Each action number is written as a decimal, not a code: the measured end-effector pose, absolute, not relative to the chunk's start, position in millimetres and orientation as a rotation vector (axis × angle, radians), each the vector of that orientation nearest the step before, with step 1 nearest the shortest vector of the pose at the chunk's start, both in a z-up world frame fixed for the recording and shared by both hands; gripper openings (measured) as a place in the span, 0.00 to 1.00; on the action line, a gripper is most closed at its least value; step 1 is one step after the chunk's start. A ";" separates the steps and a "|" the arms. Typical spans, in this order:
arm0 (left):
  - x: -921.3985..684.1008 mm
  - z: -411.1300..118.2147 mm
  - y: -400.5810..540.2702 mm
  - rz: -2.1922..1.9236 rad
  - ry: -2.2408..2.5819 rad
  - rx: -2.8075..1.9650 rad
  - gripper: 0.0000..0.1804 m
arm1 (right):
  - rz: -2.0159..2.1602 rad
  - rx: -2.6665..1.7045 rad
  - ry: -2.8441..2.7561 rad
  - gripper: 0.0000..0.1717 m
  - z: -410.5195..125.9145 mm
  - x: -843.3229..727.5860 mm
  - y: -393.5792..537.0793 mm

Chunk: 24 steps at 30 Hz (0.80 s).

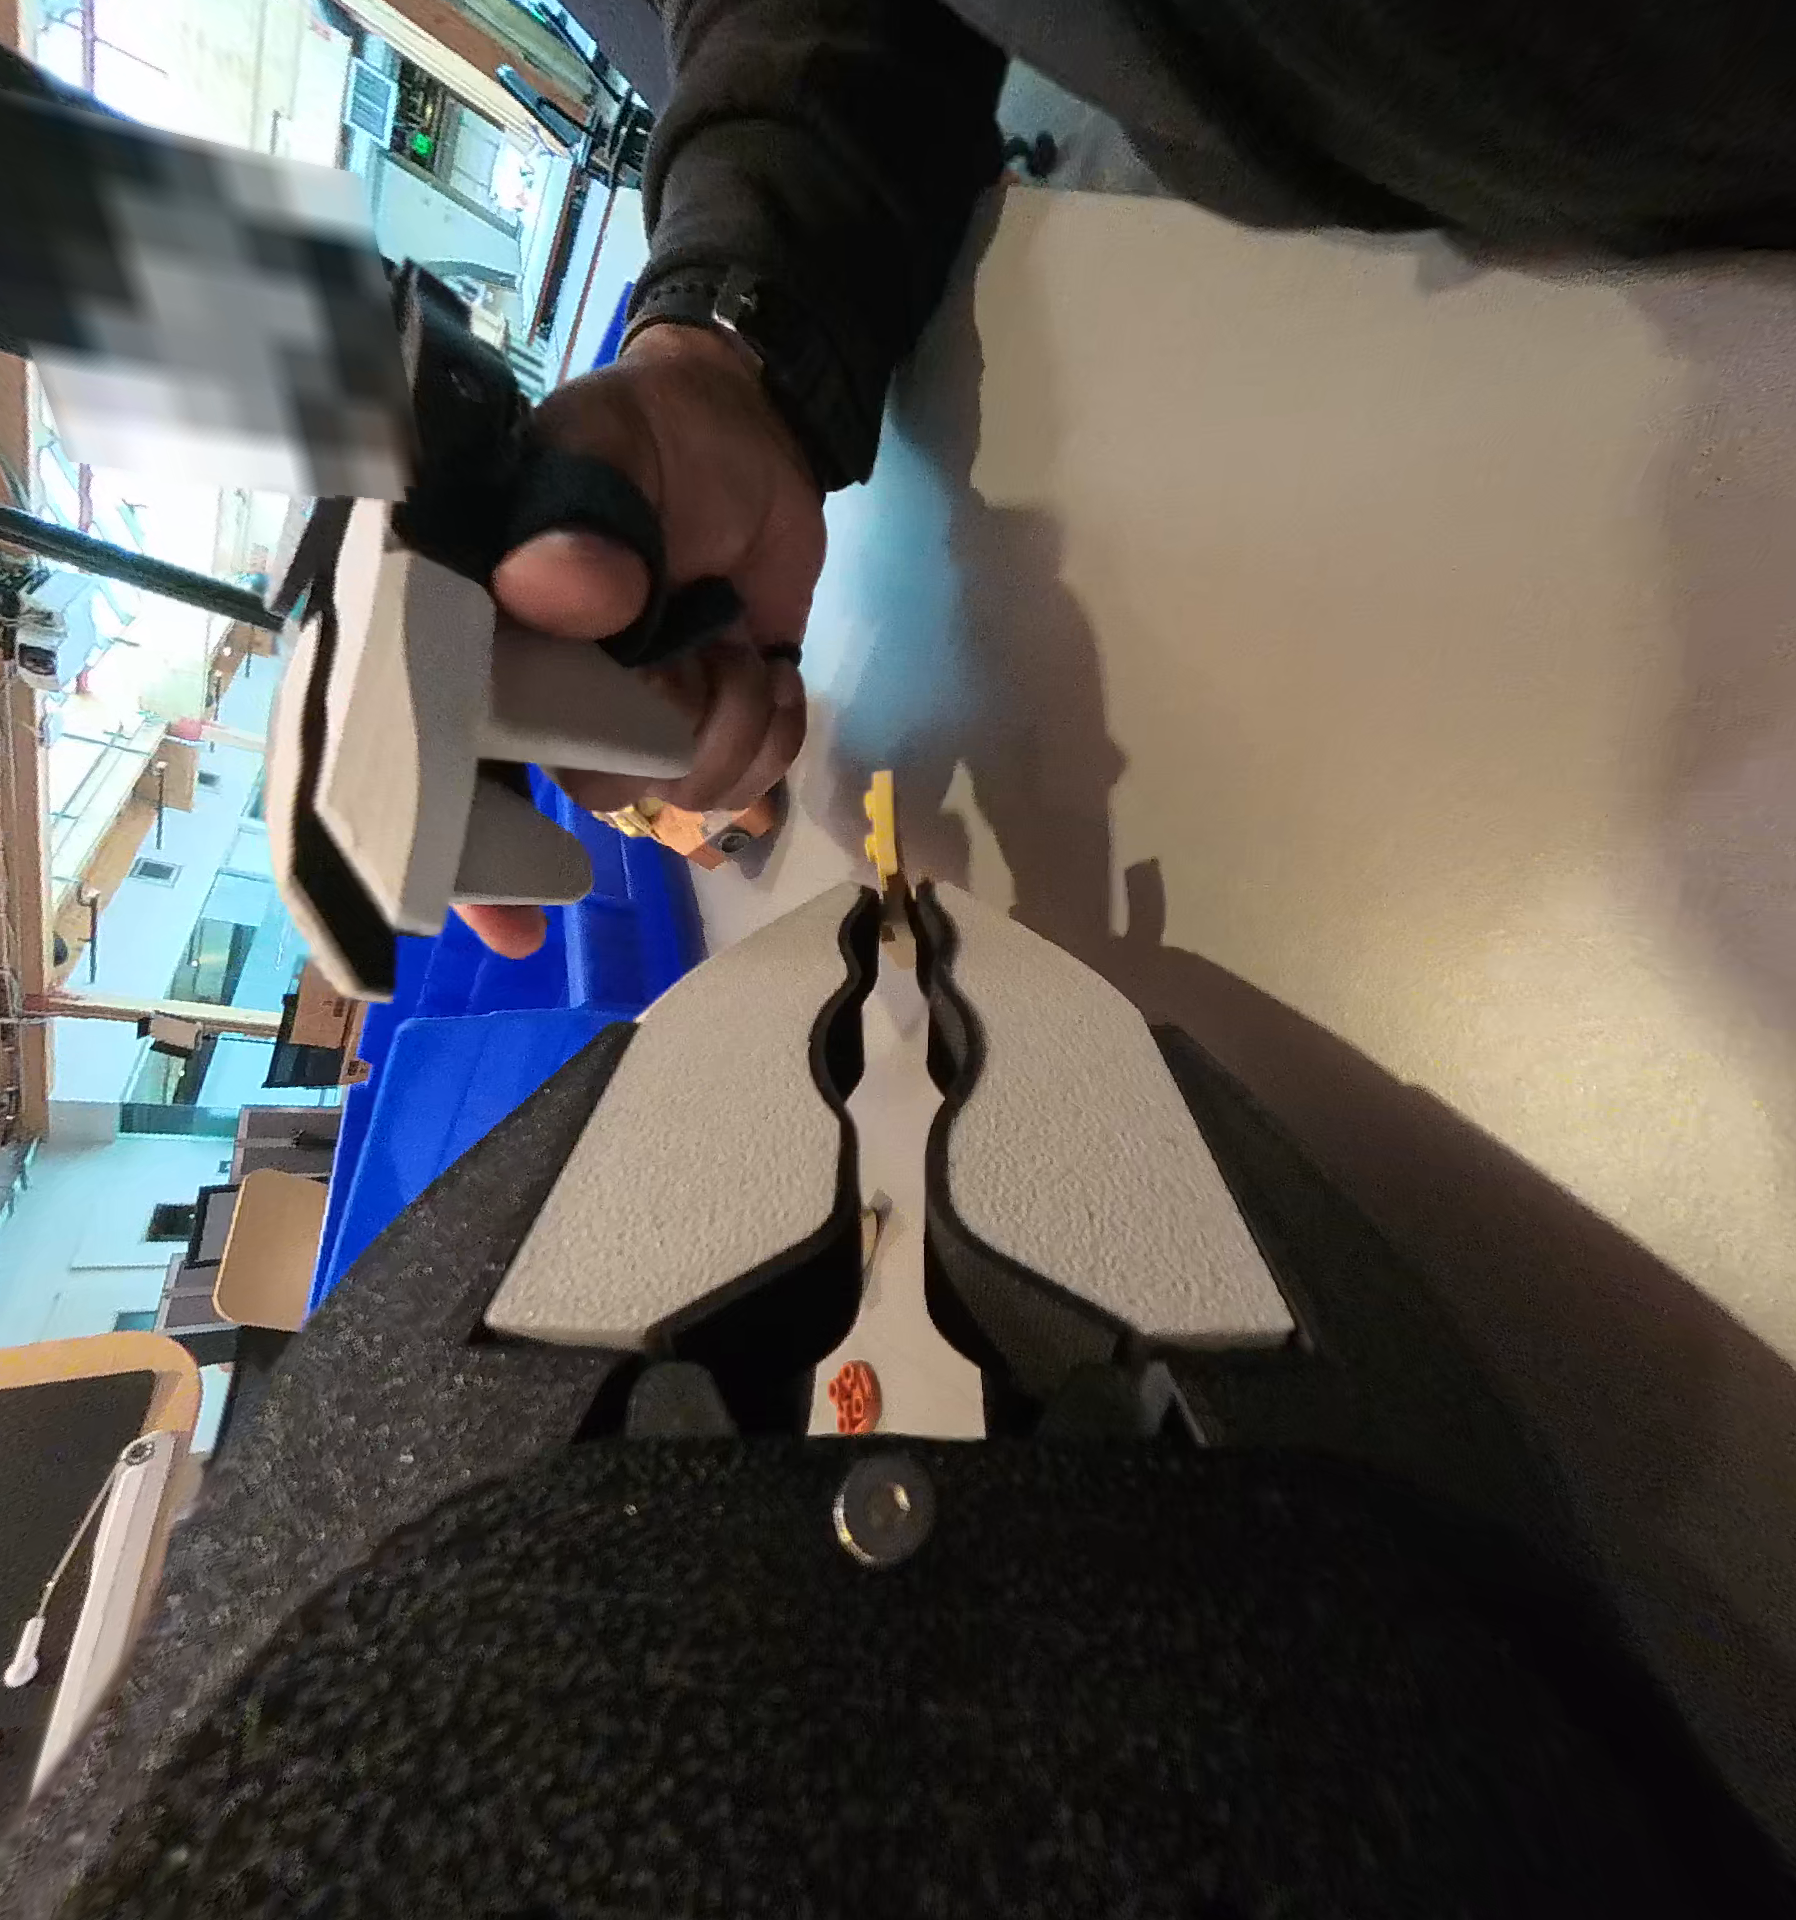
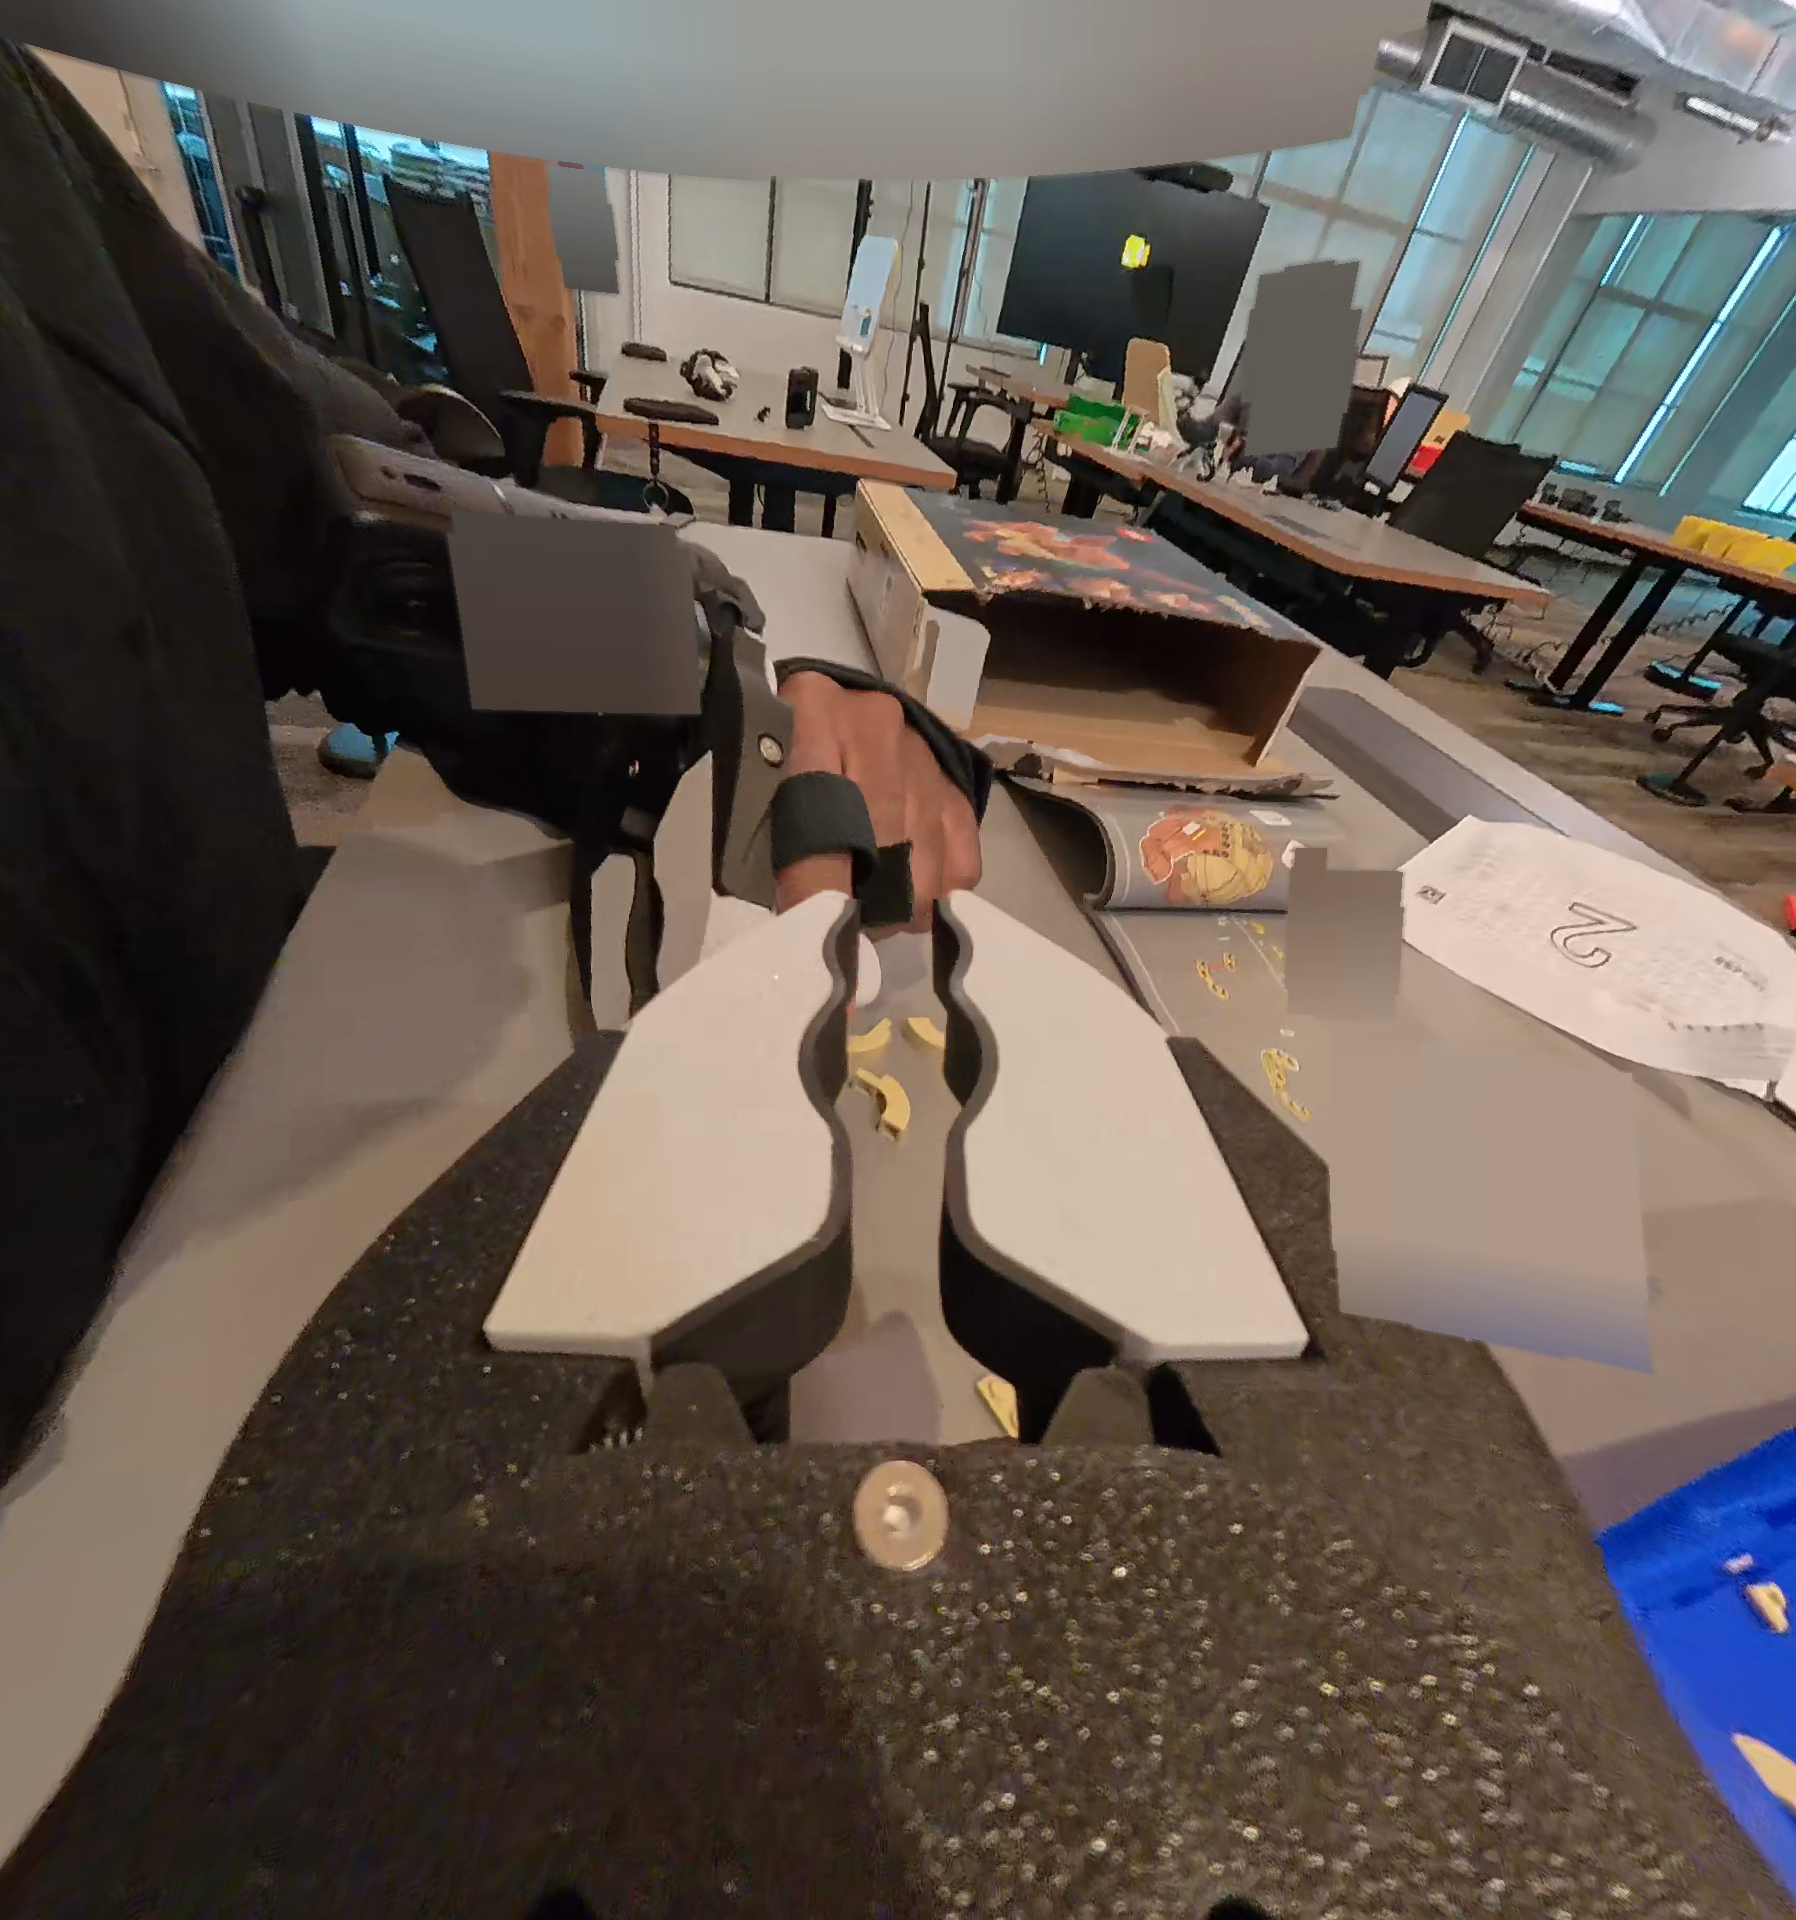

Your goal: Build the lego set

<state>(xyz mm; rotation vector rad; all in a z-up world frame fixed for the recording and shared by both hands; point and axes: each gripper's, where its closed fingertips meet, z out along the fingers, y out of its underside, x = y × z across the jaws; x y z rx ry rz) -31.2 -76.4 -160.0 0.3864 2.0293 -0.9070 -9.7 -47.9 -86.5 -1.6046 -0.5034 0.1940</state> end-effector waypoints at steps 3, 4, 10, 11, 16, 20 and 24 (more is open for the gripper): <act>-31.8 -163.8 -74.4 -0.900 2.058 0.393 0.04 | 0.195 -1.657 -0.488 0.07 -94.0 -7.0 -46.6; -32.0 -165.0 -73.6 -0.902 2.067 0.391 0.04 | 0.203 -1.672 -0.482 0.07 -95.3 -6.6 -46.3; -30.7 -173.0 -65.6 -0.859 2.120 0.377 0.04 | 0.228 -1.736 -0.431 0.06 -105.4 1.6 -44.0; -31.5 -174.2 -65.0 -0.860 2.129 0.376 0.04 | 0.227 -1.744 -0.422 0.06 -107.1 3.9 -43.4; -34.0 -182.0 -62.8 -0.849 2.181 0.370 0.04 | 0.270 -1.787 -0.365 0.06 -118.6 10.4 -41.3; -36.2 -187.1 -62.9 -0.837 2.211 0.363 0.05 | 0.249 -1.825 -0.350 0.06 -126.4 14.2 -40.7; -37.0 -189.2 -62.5 -0.840 2.226 0.350 0.06 | 0.225 -1.839 -0.351 0.06 -129.2 15.1 -41.8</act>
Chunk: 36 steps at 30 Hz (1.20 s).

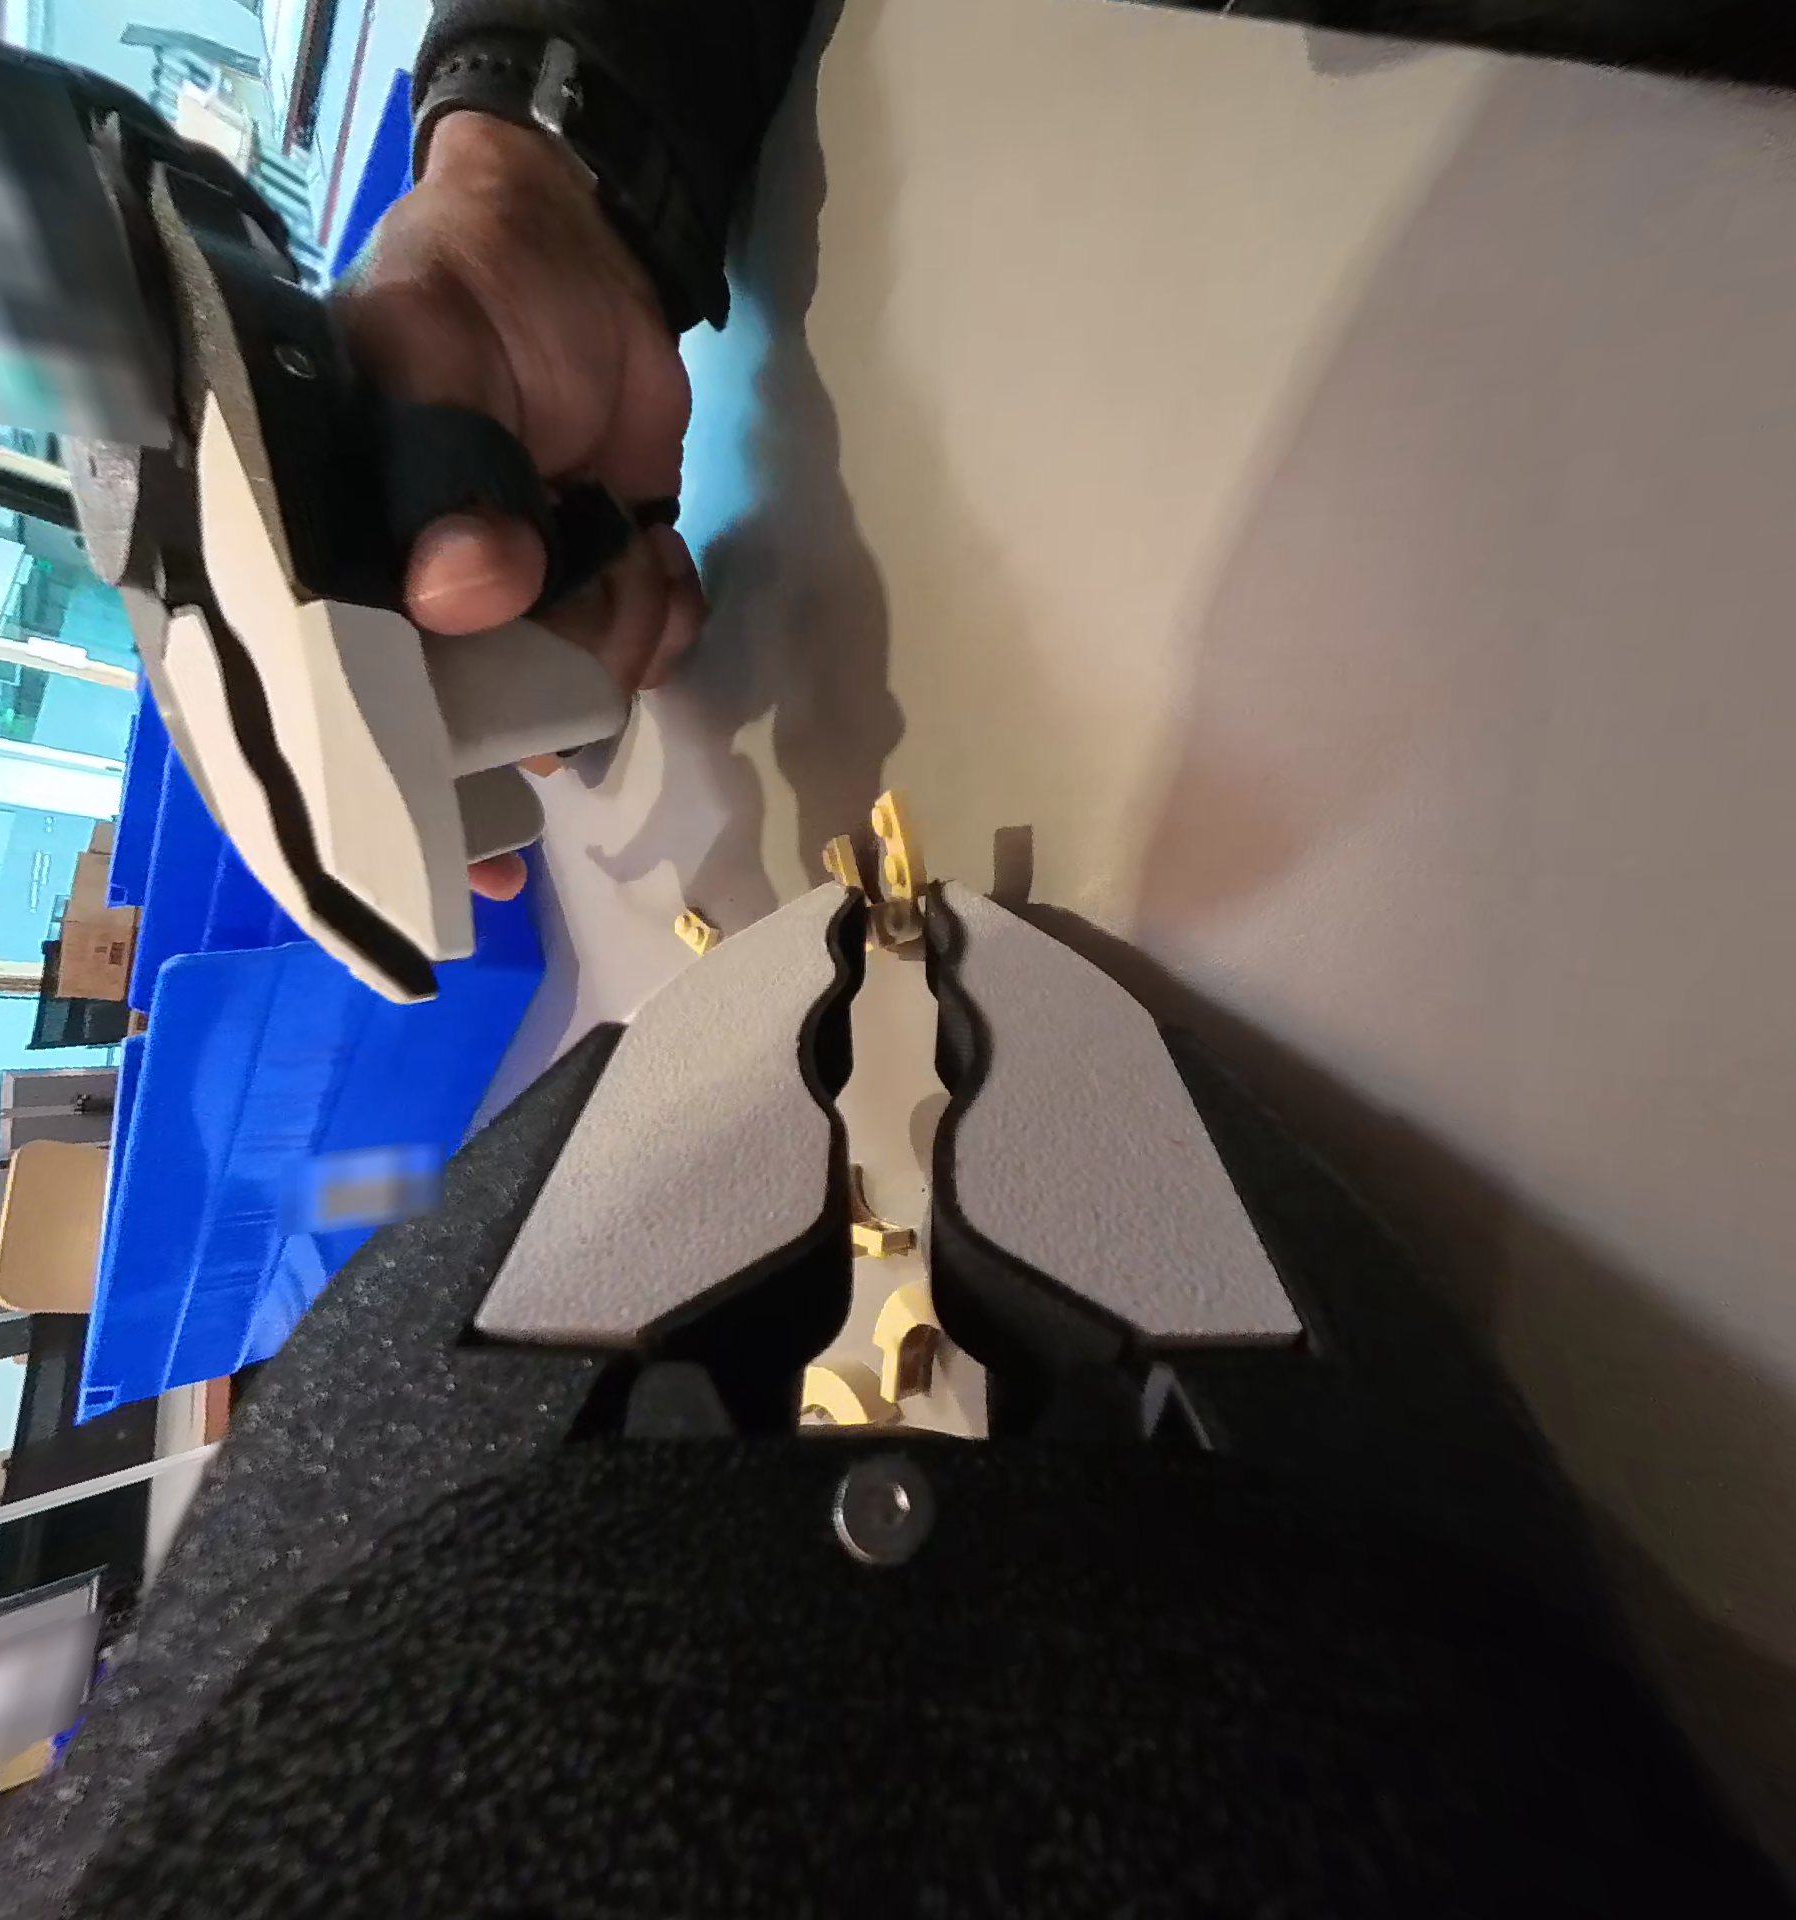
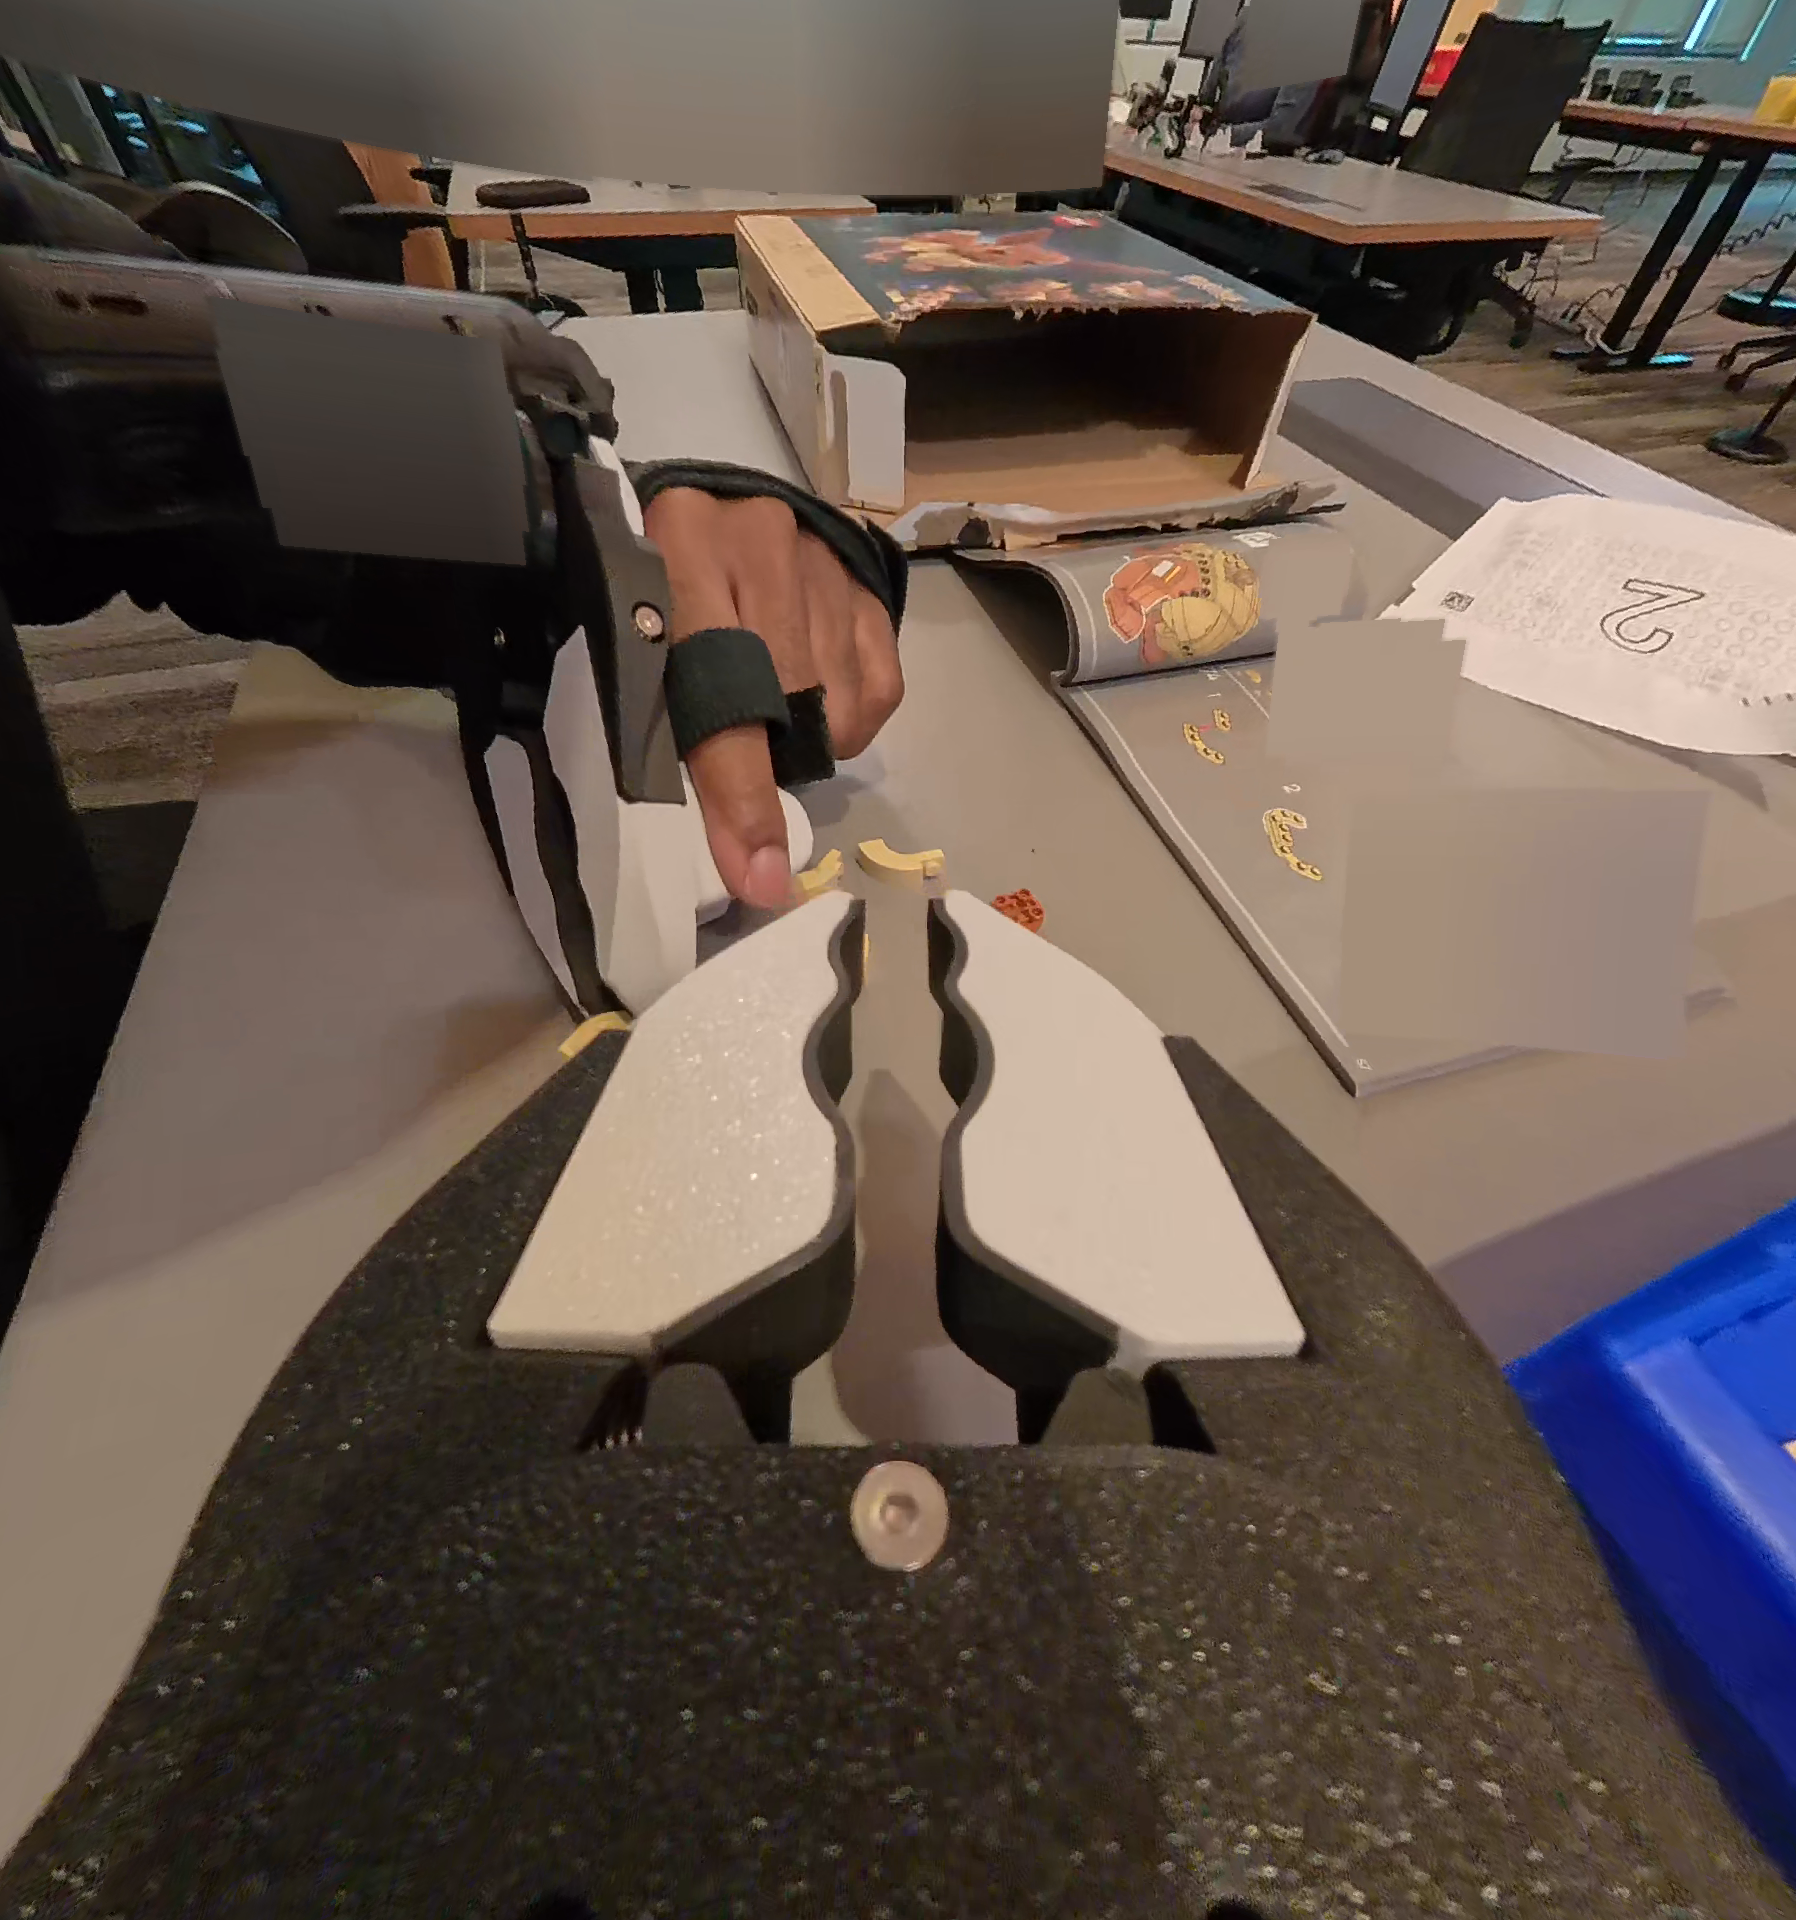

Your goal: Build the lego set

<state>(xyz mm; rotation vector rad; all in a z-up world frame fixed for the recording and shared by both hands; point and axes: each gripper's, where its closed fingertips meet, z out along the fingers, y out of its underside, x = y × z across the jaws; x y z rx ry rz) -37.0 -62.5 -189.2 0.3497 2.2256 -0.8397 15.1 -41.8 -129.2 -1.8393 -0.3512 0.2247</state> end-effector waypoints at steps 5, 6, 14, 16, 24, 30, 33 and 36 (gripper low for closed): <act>-38.1 -188.6 -62.0 -0.869 2.252 0.318 0.06 | 0.155 -1.835 -0.381 0.06 -132.2 13.2 -42.5; -39.1 -188.7 -62.2 -0.875 2.260 0.315 0.06 | 0.145 -1.837 -0.386 0.06 -133.0 13.0 -42.4; -40.9 -189.6 -57.7 -0.853 2.306 0.263 0.08 | 0.163 -1.832 -0.378 0.05 -132.3 13.6 -42.9; -39.7 -189.8 -54.9 -0.837 2.315 0.239 0.09 | 0.169 -1.831 -0.380 0.04 -132.3 13.2 -43.0; -39.0 -188.0 -51.1 -0.888 2.356 0.160 0.12 | 0.172 -1.831 -0.372 0.05 -131.9 14.9 -44.7; -43.0 -186.8 -49.4 -0.954 2.389 0.131 0.13 | 0.138 -1.843 -0.358 0.04 -133.0 19.0 -45.4; -44.4 -187.0 -48.8 -0.957 2.400 0.129 0.14 | 0.128 -1.847 -0.347 0.04 -133.2 21.2 -45.3; -45.2 -186.1 -48.5 -0.971 2.405 0.119 0.15 | 0.117 -1.851 -0.344 0.05 -133.6 22.1 -45.0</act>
